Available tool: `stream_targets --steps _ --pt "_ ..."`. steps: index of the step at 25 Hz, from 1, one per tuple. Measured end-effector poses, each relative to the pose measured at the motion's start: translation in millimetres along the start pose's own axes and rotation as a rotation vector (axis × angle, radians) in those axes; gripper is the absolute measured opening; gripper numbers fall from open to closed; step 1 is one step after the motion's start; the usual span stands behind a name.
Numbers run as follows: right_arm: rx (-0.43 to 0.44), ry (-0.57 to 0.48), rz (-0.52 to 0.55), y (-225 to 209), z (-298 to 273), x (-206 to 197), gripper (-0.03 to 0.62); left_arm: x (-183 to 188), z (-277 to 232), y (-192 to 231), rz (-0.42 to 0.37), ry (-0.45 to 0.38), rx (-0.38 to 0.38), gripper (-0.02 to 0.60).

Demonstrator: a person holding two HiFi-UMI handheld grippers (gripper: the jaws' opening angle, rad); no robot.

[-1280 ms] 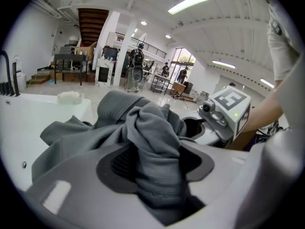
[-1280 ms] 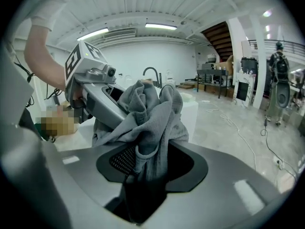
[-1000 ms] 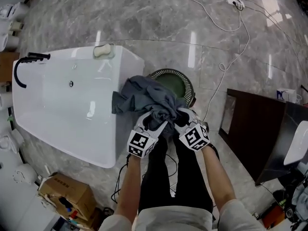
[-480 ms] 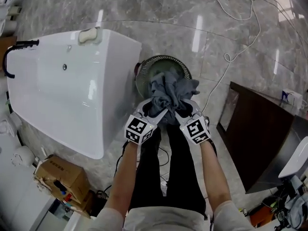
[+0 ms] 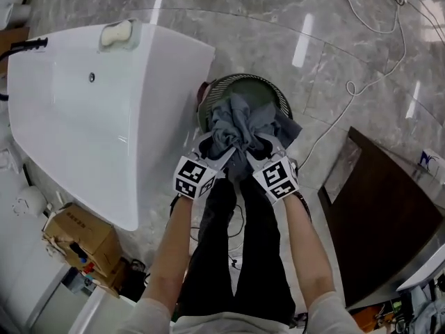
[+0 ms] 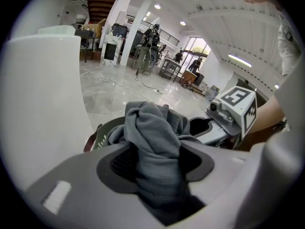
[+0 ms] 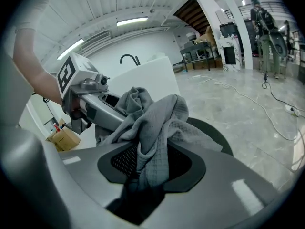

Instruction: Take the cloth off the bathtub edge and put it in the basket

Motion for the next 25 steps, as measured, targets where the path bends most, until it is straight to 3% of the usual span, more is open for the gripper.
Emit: stream_targets --steps 6,11,18,21,25 --pt "0.014 0.041 -0.019 10.0 -55.8 -15.8 0.146 -32.1 -4.3 42.4 0.069 -0.041 0.098 0.273" --pt "0.008 0.048 -0.03 -4.0 -77.5 -43.5 0.147 -46.5 -32.6 58.6 0.041 -0.009 0.093 0.273" --pt "-0.134 0.109 -0.071 -35.8 -73.0 -64.2 0.152 -60.8 -70.8 67.1 0.041 -0.025 0.052 0.29" --pt "-0.201 0.141 -0.101 -43.0 -62.6 -71.5 0.166 -62.2 -65.5 65.9 0.041 -0.021 0.061 0.291" --pt "-0.272 0.109 -0.135 -46.8 -43.6 -66.9 0.178 -54.7 -52.6 61.0 0.005 -0.018 0.057 0.291"
Point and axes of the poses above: the fingertips, and each gripper's own axes: z backward along the fingers, y to its left, x out of its top, the point moved 8 cm from there along z, backward along the fingers, and after that the axes turned 14 degrees about -x, right-handed, at the moved point
